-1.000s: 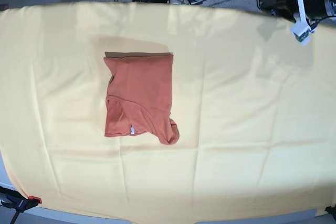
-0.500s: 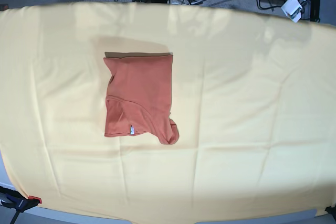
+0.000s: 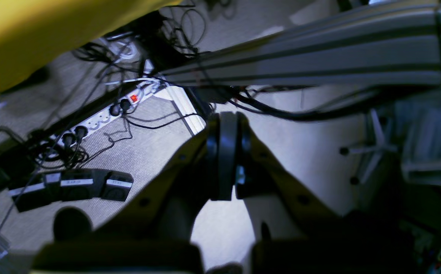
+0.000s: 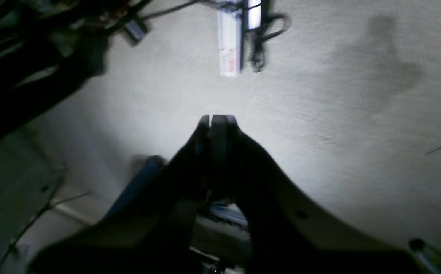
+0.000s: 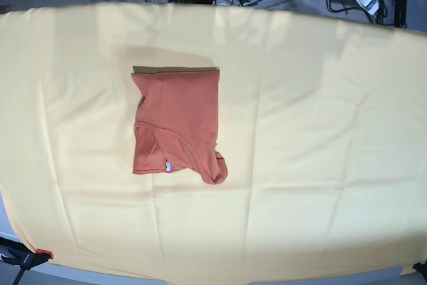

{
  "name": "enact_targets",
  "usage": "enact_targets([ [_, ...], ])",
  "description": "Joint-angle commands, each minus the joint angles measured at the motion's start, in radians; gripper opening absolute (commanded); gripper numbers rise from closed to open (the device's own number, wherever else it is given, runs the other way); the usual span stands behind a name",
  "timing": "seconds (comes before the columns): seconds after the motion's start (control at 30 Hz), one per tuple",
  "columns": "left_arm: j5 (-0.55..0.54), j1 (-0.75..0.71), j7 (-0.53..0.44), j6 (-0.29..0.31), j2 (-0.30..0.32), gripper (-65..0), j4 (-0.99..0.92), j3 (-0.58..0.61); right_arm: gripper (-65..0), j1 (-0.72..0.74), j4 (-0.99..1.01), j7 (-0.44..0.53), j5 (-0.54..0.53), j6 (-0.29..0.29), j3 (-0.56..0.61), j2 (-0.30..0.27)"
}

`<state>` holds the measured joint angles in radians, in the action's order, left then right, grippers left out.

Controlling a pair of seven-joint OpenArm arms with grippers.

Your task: Fold the T-shirt properly

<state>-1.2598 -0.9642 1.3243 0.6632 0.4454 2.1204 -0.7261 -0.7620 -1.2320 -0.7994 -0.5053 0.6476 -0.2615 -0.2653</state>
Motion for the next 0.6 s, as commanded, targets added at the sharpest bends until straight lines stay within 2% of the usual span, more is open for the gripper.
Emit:
enact_targets([
  [0.0,0.0,-0.011,-0.019,0.005,-0.003,-65.0,0.0,-0.007,-65.0,0.005,0.026,0.023,0.018,-0.002,0.018,-0.012],
  [0.23,0.03,-0.004,-0.065,0.005,-0.046,-65.0,-0.138,-0.007,-65.0,0.152,0.241,0.222,0.176,-0.051,0.194,-0.012],
  [0.43,0.052,0.079,-0.077,0.006,-0.047,-65.0,-0.357,-0.007,-65.0,0.254,0.385,0.41,0.294,-0.218,0.344,-0.012],
  [0.57,0.116,0.172,-0.122,0.006,-0.047,-65.0,-0.537,-0.007,-65.0,0.316,0.462,0.499,0.37,-0.31,0.444,-0.012],
])
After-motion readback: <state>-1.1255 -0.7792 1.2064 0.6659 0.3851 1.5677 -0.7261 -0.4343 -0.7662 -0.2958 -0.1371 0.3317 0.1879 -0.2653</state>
